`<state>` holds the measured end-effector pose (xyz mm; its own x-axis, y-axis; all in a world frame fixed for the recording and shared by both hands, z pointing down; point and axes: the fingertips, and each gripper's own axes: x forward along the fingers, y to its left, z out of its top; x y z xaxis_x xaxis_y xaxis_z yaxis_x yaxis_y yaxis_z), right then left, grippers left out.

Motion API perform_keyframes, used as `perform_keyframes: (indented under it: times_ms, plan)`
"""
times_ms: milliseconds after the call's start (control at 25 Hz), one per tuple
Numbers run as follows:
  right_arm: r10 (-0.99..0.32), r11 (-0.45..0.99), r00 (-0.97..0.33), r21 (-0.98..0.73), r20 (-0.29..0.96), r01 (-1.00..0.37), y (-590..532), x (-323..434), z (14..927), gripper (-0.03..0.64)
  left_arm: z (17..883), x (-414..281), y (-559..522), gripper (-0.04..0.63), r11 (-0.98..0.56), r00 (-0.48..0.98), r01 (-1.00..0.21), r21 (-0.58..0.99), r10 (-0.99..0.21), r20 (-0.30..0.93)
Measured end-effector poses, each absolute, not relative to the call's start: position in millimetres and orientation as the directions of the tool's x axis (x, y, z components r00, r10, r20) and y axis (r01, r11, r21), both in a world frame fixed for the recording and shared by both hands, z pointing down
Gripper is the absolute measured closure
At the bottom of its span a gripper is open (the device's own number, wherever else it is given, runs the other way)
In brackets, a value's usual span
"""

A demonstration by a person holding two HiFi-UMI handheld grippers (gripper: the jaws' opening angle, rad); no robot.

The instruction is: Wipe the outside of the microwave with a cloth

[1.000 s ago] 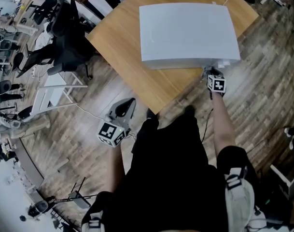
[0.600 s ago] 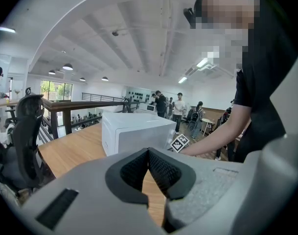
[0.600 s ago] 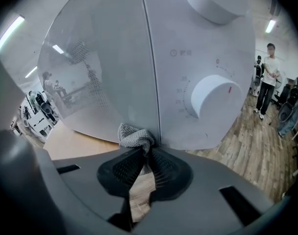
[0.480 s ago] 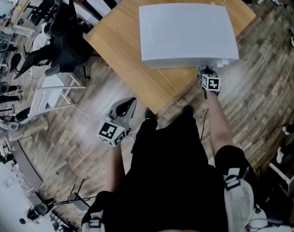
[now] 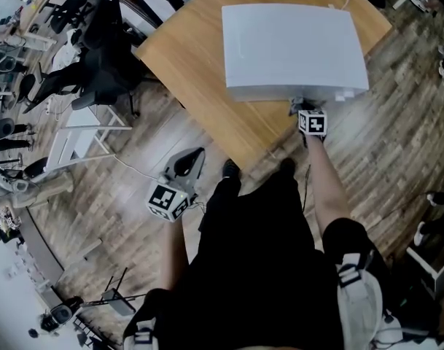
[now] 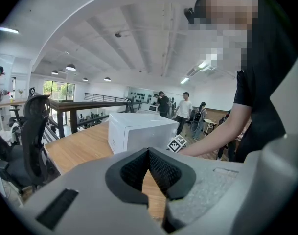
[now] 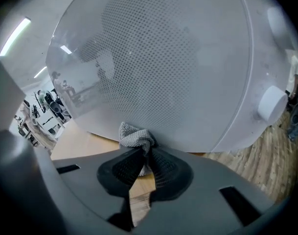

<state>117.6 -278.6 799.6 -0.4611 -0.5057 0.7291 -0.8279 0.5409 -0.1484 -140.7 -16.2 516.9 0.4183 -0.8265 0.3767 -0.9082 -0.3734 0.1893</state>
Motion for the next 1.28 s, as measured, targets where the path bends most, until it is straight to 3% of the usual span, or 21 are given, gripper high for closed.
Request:
perform_keyframes:
  times_ms: [1280]
  plan:
    - [-0.395, 0.641, -0.565, -0.223, 0.724, -0.734, -222.6, -50.2, 801.7, 0.578, 519.3, -222.8, 39.9, 0.594, -0.297, 0.358, -0.932, 0.21, -0.85, 0.386]
